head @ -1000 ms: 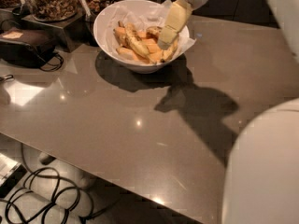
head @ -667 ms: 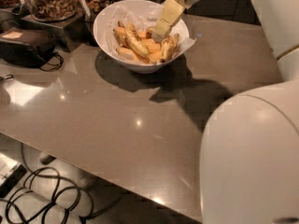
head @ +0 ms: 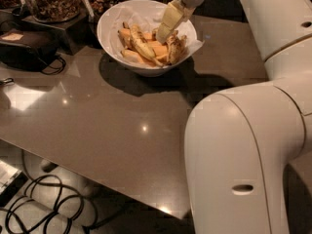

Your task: Pick banana from white bowl

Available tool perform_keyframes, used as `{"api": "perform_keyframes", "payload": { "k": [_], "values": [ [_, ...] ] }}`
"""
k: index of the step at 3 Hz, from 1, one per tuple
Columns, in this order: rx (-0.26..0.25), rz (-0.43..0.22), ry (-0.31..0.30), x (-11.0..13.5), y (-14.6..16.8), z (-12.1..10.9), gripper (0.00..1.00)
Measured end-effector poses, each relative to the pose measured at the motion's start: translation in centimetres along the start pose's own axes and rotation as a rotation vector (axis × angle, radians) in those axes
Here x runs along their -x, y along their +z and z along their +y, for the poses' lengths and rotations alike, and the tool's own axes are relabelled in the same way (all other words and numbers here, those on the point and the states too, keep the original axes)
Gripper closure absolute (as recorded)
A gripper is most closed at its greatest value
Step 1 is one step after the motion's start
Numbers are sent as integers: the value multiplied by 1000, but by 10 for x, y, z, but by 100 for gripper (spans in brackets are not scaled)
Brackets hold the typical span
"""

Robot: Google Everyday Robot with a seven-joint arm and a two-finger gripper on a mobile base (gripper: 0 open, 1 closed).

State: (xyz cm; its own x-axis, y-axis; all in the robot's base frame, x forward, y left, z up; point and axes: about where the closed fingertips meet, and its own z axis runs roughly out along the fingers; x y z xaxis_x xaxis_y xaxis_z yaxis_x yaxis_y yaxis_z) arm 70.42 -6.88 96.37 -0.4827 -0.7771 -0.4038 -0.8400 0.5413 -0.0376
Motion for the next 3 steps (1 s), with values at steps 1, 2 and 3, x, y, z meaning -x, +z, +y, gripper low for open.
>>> {"api": "perform_keyframes", "payload": {
  "k": [1, 2, 3],
  "values": [
    [5, 2, 26, 1, 11, -7, 21],
    [8, 13, 46, 1, 21, -11, 29],
    [21, 32, 56, 1, 33, -12, 37]
  ]
}}
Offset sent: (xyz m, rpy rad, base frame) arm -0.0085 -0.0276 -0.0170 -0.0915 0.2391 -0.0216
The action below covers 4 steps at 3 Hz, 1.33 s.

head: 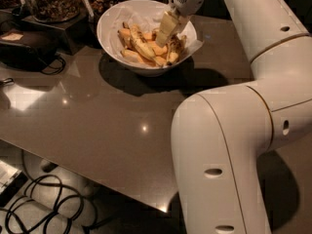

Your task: Pick banana from white bowl

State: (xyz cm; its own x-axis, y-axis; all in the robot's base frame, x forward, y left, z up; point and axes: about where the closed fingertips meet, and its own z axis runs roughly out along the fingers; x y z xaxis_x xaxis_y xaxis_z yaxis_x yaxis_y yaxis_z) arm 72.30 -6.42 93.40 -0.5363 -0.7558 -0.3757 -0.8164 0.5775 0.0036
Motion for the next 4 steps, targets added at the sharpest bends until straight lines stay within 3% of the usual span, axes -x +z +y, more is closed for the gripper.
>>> {"api": "perform_keyframes", "payload": {
  "k": [1, 2, 4],
  "values": [
    [18, 27, 1, -2, 14, 1, 37],
    [24, 58, -1, -8, 22, 2, 56],
    [-43, 59, -85, -14, -19, 11, 100]
  ]
}}
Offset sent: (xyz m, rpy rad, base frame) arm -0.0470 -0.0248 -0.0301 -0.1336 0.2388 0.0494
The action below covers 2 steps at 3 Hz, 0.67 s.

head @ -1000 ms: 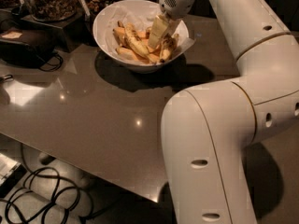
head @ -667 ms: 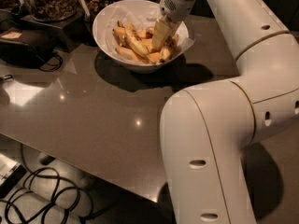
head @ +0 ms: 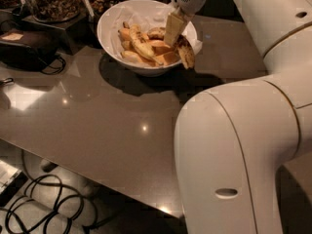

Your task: Pick banana from white bowl

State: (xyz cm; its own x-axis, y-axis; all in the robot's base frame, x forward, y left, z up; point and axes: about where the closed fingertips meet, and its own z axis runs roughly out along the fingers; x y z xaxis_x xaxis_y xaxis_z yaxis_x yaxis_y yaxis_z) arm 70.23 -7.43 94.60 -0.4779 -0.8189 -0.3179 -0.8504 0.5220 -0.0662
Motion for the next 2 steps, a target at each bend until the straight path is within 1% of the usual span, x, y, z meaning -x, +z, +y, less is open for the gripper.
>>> {"api": "perform_keyframes", "payload": {
  "k": [1, 2],
  "values": [
    [-16, -23, 1, 7, 3, -4, 100],
    [-21, -40, -20, 10, -1, -1, 100]
  ]
}}
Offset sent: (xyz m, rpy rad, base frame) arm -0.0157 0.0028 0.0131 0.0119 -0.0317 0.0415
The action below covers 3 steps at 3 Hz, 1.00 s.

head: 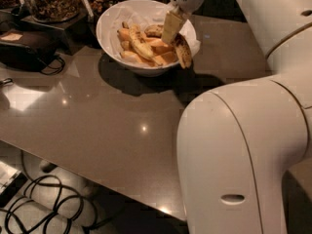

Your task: Pick banana from white bowl

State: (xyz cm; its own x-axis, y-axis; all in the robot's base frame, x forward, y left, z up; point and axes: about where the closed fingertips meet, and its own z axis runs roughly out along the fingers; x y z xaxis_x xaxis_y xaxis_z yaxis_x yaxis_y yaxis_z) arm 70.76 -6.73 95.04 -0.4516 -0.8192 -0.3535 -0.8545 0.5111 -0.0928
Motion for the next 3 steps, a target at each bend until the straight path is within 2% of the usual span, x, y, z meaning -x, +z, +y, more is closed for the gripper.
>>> {"api": "perform_keyframes", "payload": {
  "k": [2, 3],
  "values": [
    [10, 27, -83, -14, -27, 36, 100],
    [3, 17, -82, -11, -24, 34, 100]
  ]
}}
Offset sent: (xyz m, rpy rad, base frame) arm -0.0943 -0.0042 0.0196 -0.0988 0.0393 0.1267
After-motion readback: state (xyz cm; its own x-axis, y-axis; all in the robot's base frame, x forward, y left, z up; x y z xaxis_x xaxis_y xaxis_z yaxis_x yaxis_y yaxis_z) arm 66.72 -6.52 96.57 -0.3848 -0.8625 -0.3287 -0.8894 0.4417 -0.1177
